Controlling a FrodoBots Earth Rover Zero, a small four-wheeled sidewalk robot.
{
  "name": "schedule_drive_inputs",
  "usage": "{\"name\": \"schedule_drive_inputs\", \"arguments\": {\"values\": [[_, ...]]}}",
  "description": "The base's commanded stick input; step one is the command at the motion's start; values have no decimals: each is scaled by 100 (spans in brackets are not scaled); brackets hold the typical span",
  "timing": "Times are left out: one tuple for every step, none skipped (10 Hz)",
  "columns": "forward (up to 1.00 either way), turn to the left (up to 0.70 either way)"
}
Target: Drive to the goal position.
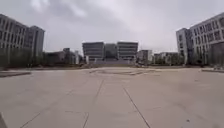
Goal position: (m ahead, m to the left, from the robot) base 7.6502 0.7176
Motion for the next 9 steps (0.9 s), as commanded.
{"name": "schedule_drive_inputs", "arguments": {"values": [[70,15],[70,14],[70,8],[70,3],[70,2],[70,2],[70,2],[70,2],[70,1]]}}
